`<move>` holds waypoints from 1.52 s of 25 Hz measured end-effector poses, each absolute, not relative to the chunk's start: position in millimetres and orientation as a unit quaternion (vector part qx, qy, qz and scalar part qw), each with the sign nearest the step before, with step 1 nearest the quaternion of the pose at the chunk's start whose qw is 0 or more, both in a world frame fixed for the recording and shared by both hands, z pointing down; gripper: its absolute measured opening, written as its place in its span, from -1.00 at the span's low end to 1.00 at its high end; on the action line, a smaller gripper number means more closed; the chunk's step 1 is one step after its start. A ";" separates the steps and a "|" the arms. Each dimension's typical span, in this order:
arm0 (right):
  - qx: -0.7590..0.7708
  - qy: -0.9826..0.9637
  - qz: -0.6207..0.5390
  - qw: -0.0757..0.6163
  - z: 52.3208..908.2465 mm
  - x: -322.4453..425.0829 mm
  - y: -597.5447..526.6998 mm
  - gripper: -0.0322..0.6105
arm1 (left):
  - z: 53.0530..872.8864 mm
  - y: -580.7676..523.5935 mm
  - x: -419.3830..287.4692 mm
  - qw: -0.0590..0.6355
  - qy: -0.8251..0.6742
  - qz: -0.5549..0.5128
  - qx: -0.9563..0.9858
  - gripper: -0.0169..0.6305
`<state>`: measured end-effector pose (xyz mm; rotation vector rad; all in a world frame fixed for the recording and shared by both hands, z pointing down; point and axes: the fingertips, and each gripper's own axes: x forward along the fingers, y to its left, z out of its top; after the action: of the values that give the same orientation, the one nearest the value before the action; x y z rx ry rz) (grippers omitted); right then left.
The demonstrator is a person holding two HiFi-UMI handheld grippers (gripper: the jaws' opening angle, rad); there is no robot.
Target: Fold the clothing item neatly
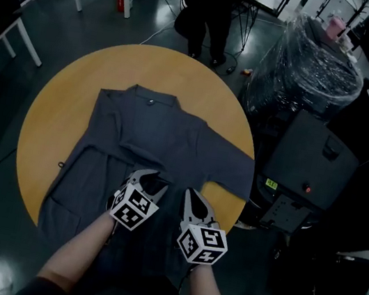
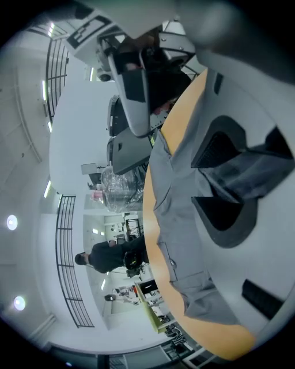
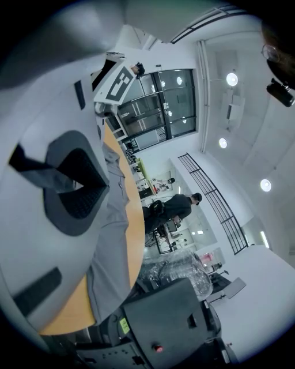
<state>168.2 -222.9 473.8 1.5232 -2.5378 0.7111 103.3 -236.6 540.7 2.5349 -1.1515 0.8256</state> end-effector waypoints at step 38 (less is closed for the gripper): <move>0.412 -0.829 -0.013 0.379 543.8 19.1 -249.4 -0.92 | 526.6 -211.6 -75.8 0.185 -0.542 0.170 0.802 -0.92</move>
<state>19.1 -249.4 543.8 1.0514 -2.1168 -0.0341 -75.8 -211.6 526.6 2.2599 -1.5276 0.4795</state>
